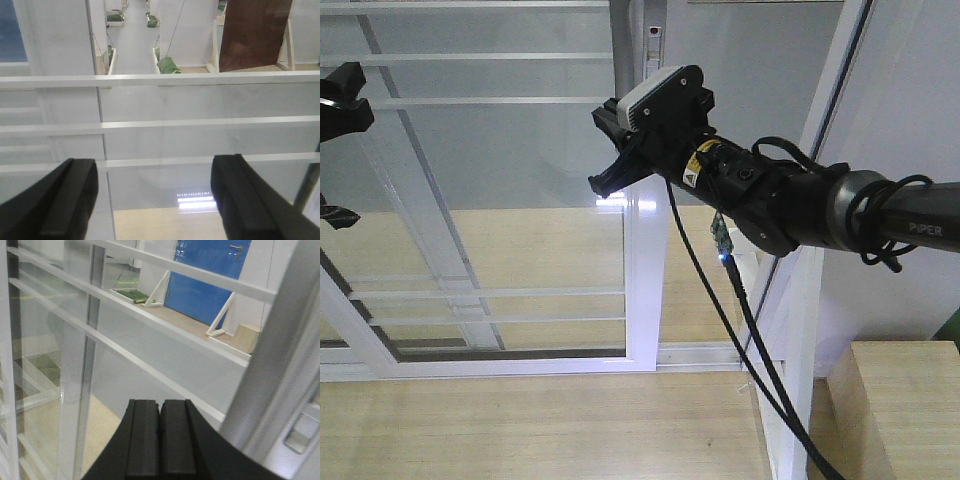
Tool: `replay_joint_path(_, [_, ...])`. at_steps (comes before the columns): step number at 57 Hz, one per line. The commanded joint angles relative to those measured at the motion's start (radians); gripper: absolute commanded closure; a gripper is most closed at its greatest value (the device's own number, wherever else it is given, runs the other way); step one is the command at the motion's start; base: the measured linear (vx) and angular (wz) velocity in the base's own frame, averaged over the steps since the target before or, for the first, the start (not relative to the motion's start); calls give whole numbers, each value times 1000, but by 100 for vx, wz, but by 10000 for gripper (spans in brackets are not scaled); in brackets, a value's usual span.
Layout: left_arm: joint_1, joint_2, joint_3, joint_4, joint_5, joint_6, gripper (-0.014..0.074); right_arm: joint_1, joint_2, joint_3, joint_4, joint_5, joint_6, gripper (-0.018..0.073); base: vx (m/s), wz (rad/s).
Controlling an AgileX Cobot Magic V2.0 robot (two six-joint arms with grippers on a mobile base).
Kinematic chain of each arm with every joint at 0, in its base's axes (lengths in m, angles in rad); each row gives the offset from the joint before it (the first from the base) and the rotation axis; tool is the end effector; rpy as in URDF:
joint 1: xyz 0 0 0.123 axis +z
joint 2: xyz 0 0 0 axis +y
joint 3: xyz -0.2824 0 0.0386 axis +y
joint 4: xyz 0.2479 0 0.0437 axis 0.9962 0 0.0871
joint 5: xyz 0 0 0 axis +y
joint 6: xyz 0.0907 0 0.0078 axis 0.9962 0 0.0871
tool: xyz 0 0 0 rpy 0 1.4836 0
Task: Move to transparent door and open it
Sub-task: 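Pull the handle with the right gripper, sliding the door open, then release the handle and bring the left gripper onto it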
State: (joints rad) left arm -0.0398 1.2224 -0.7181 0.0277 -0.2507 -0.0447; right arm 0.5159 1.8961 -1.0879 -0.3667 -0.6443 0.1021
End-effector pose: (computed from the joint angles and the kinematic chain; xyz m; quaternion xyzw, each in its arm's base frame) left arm 0.2675 -0.0113 0.3049 0.0106 0.7634 -0.0212 0.6455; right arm 0.3540 0.2232 0.2194 -0.3257 0.6688 0.1854 0.6421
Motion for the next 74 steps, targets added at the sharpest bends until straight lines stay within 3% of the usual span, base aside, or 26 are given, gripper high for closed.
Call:
replay_joint_path(1, [-7, -24, -34, -5, -58, -13, 20, -21, -119, -26, 25, -3, -13, 565, 0, 0])
replay_joint_path(16, [-67, -24, -34, 77, -28, -26, 20, -49, -350, 16, 33, 288, -11, 565, 0, 0])
replay_joint_path(28, [-137, -14, -34, 79, -61, -25, 21, -105, -597, 232, 78, 292, -12, 565, 0, 0])
replay_joint_path(39, [-205, 74, -34, 68, -221, -42, 21, -198, -764, 395, 92, 300, -13, 565, 0, 0])
replay_joint_path(53, [-259, 249, -80, 73, -372, -101, 21, -240, -826, 423, 93, 328, -13, 565, 0, 0])
replay_joint_path(74, [-318, 469, -284, 73, -404, -102, 21, -240, -825, 424, 93, 367, -9, 565, 0, 0])
